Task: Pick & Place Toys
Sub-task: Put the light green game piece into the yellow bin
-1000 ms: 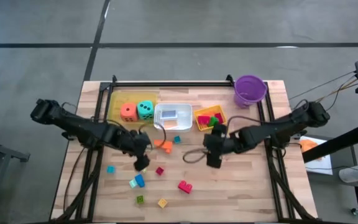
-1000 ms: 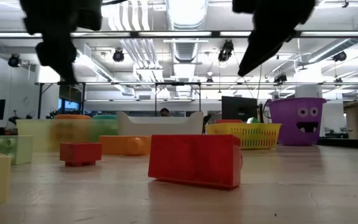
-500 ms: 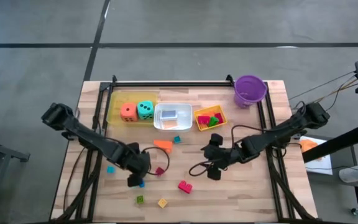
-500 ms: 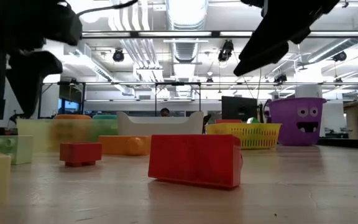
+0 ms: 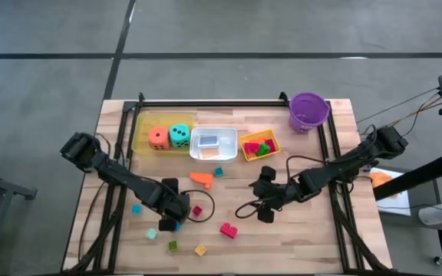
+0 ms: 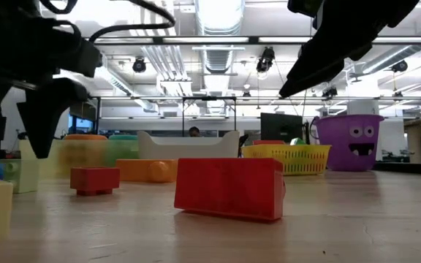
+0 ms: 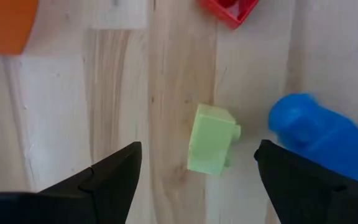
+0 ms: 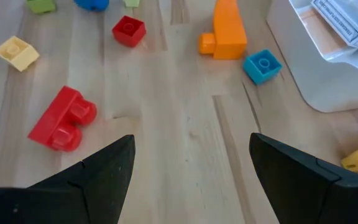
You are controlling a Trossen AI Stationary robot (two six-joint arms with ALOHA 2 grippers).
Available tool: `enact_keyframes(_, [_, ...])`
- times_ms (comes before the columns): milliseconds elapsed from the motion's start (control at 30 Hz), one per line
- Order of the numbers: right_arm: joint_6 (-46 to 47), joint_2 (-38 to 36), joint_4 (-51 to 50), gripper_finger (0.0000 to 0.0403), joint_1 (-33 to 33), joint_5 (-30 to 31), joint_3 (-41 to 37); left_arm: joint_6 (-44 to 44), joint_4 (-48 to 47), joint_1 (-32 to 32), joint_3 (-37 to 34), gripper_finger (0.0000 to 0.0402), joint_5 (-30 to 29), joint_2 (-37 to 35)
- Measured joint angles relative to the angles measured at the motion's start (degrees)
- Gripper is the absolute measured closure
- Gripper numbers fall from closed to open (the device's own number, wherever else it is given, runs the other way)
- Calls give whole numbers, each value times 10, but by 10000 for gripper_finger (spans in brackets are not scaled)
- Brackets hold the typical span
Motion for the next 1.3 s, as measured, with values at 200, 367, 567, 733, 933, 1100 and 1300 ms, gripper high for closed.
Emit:
enact_keyframes(200, [0,0,17,90,0,0,-12,-3,0,0,-1,90,1,3])
enact_keyframes(367, [0,0,21,90,3,0,-15,-5,9,0,-5,103,1,5])
enact_keyframes(567, [-4,0,28,90,9,0,-15,-7,46,0,-17,165,1,5])
enact_keyframes(733, [-4,0,31,90,14,0,-15,-9,45,0,-30,208,1,5])
enact_keyframes(933, [-4,0,32,90,18,0,-15,-9,66,0,-48,231,4,5])
enact_keyframes(1100, [-4,0,32,90,19,0,-15,-6,99,0,-47,259,5,5])
enact_keyframes(1300, [-4,0,35,90,20,0,-15,19,128,-1,-47,319,10,5])
